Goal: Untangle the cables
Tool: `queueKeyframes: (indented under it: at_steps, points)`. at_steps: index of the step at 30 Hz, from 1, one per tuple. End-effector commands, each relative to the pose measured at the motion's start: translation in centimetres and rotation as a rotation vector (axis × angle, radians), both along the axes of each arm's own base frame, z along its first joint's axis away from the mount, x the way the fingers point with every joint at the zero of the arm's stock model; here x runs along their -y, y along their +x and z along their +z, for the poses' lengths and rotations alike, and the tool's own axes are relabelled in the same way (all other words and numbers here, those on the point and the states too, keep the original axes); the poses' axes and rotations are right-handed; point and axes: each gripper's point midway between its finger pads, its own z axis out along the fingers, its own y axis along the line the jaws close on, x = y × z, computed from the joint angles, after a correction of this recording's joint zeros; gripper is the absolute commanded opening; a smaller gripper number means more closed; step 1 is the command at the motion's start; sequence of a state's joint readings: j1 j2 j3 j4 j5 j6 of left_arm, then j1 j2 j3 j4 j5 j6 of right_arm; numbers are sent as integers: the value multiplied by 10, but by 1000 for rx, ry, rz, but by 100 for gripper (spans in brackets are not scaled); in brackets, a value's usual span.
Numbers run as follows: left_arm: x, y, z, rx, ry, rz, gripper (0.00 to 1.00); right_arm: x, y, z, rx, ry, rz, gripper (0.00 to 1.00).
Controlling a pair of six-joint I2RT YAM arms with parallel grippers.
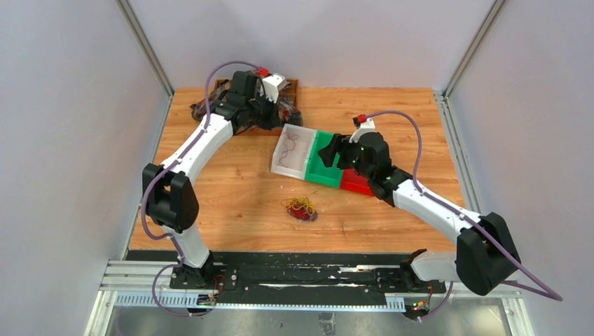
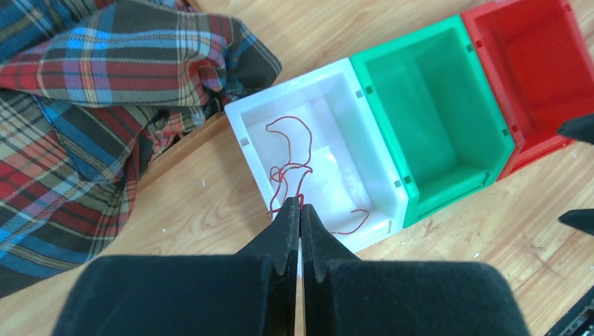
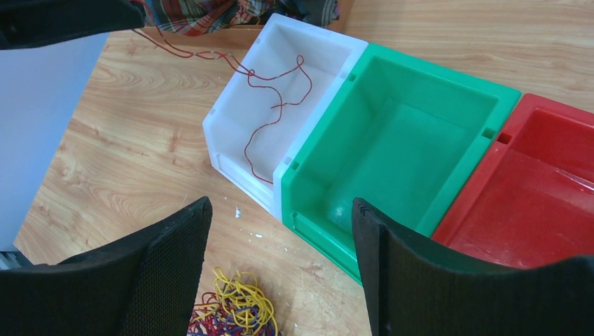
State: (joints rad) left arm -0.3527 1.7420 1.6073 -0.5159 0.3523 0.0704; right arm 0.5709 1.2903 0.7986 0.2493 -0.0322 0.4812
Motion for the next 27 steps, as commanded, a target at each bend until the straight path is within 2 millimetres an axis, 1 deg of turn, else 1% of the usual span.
queueKeyframes:
  at_steps: [1, 5, 9, 13, 19, 20, 21, 24, 27]
  points:
    - [2, 4, 18, 106, 12, -14, 0, 13, 0, -3, -10, 6, -40, 72]
    - [10, -1, 0, 67, 23, -32, 0, 16, -1, -4, -17, 10, -49, 72]
    - [25, -8, -25, 12, 39, -62, 0, 20, -1, -4, -20, 20, -59, 72]
    - [39, -9, -45, -11, 52, -81, 0, 28, -2, -4, -30, 44, -79, 72]
    - [46, 4, -68, -31, 76, -81, 0, 40, -6, 2, -23, 106, -115, 71]
    - [47, 7, -71, -29, 84, -80, 0, 41, -7, 5, -19, 113, -117, 71]
    - [46, 10, -80, -35, 101, -78, 0, 41, -7, 6, -16, 120, -117, 71]
    - [45, 18, -95, -27, 148, -74, 0, 41, -8, 11, -8, 128, -112, 71]
    - [44, 26, -110, 13, 213, -76, 0, 41, -8, 13, -6, 131, -108, 70]
